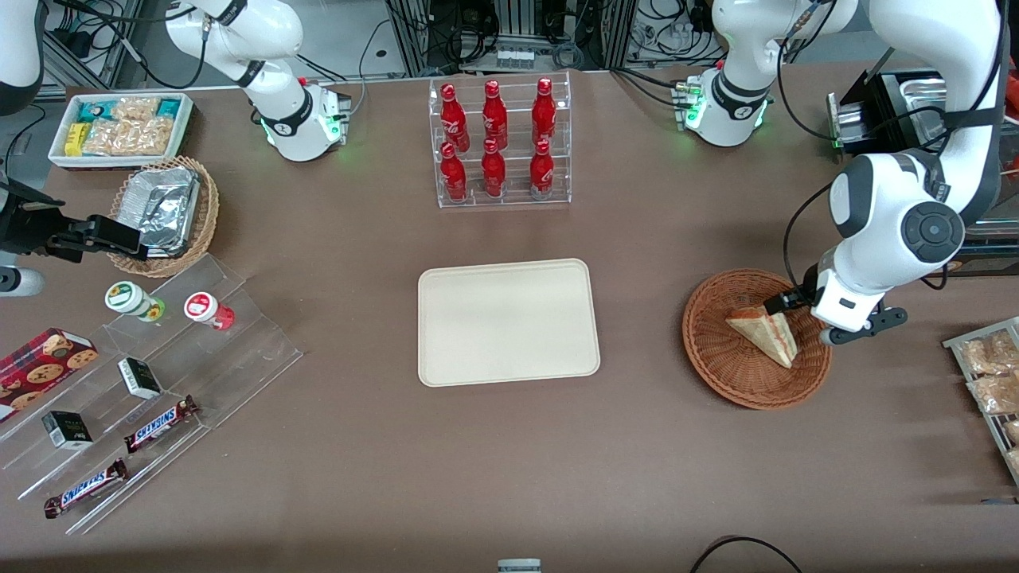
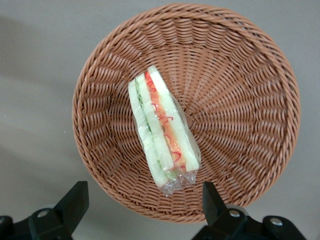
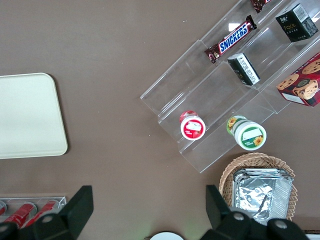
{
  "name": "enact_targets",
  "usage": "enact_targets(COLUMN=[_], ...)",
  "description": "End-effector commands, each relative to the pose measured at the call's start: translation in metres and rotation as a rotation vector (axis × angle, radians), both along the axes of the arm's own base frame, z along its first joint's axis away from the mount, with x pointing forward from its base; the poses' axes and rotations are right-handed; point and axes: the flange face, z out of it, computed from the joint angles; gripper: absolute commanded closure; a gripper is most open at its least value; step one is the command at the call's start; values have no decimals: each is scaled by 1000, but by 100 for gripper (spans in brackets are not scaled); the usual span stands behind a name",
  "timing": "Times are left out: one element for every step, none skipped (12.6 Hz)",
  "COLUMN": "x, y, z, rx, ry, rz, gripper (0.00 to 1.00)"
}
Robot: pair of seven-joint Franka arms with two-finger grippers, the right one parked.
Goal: Place sandwich from basket to tray
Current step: 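Lower the left gripper and close it on the wrapped sandwich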
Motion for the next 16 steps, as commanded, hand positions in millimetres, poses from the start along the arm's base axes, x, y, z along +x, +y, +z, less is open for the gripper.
enact_targets(x=[2,1,2,4,3,2,2,3,3,3,3,1,1,-1,-2,-3], y=[-2,-3,-3,-4,-5,-6,-8,-8,-10,-12,-13,-14,-14,-15,-15,-15], z=[-7,-11,-16,-18,-24,-29,-33,-33,-36,-42,-47,-52,-57,-61,-64,-69], rx=[9,10,11,11,12,14,15,15,14,15,16,15,16,17,19,22], ry=[-30,-32,-34,-52,-62,-63,-61,-65,-61,-58,-62,-58,-54,-49,-43,-34], rz=[196,218,249,299,342,374,388,399,400,406,411,412,418,421,422,424], gripper=[0,0,0,0,0,0,0,0,0,0,0,0,0,0,0,0])
